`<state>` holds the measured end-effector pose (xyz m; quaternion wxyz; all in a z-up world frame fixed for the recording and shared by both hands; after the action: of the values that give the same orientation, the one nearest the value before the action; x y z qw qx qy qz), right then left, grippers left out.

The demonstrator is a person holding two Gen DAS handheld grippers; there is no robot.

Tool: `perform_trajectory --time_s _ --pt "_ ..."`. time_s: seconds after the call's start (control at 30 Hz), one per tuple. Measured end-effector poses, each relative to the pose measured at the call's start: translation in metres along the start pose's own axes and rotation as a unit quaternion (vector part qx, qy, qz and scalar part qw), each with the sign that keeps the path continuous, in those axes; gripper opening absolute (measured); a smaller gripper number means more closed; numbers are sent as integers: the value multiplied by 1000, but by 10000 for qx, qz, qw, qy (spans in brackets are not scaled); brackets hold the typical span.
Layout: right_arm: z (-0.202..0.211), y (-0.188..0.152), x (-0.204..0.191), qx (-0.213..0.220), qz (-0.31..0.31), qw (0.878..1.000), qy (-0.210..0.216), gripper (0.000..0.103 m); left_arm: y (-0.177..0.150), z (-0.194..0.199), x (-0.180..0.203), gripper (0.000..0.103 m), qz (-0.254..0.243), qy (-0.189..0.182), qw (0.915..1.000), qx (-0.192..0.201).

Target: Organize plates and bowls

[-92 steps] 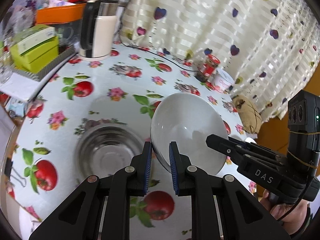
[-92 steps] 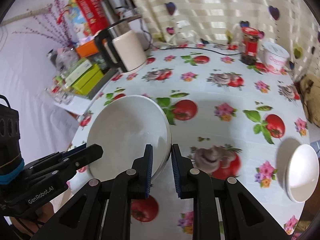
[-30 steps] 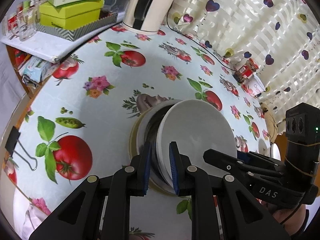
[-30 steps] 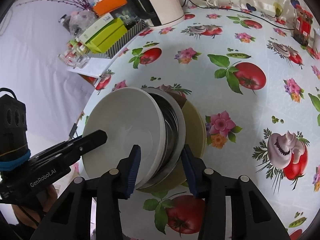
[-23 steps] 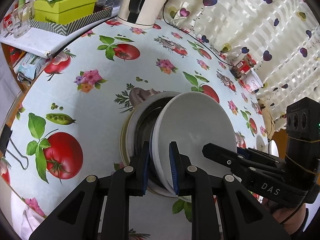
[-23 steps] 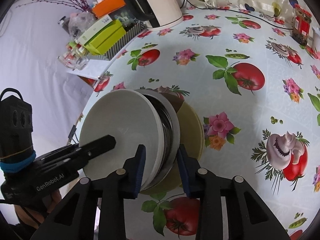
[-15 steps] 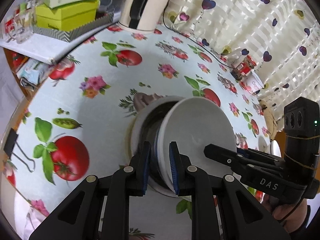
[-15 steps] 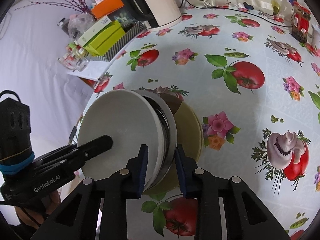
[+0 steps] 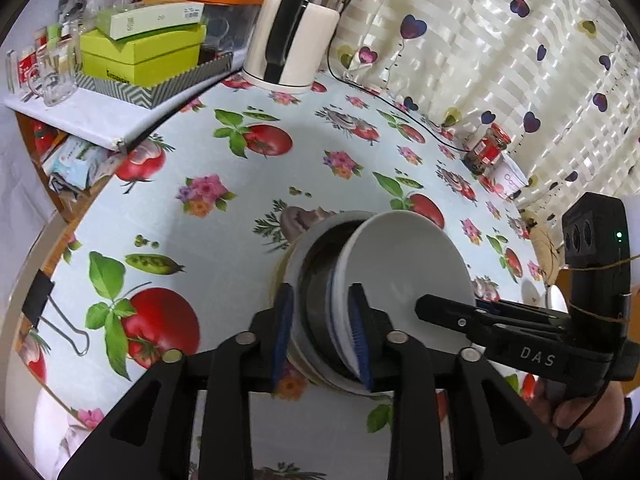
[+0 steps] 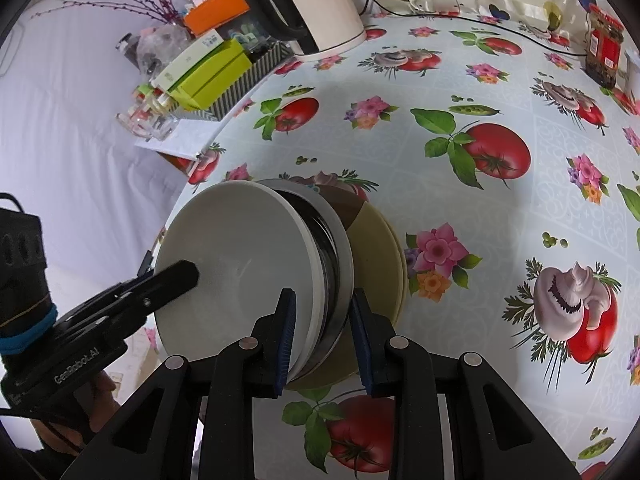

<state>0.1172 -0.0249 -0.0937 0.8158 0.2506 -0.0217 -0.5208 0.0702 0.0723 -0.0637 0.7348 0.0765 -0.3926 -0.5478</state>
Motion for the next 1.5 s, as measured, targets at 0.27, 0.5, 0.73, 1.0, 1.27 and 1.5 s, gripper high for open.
perform_trajectory --time_s 0.27,0.5,0.73,1.0,1.27,1.5 --pt "-1 1 0 -1 18 10000 -21 27 0 -11 -9 38 307 -325 9990 -36" --pt "-2 4 0 13 -6 10000 -45 27 1 -13 -6 38 339 -290 9990 -77" --pt "9 5 8 39 -104 9999 -92 27 6 -17 14 38 302 -367 9986 -252" --pt "46 0 57 288 -516 9974 -405 27 -1 -45 80 38 -156 -700 9951 -685" --pt "69 -44 126 108 -1231 9895 -751 27 -34 -81 137 38 -613 -919 9835 -1433" --pt "59 -75 161 -330 -1652 9823 -825 29 -50 -103 152 38 -728 -970 9747 -1878"
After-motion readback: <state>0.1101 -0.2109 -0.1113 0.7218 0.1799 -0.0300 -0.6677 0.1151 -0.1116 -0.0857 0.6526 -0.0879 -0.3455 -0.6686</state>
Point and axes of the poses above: each gripper's, at about its wrist camera, not at the fingertips, and z roughly against the way its jaws point, x to its right, y to its top, the point moved 9 cm from there along -z, roughly the way its jaws point, and after that the axes turned 12 degrees about -y, right-handed, at the moved point
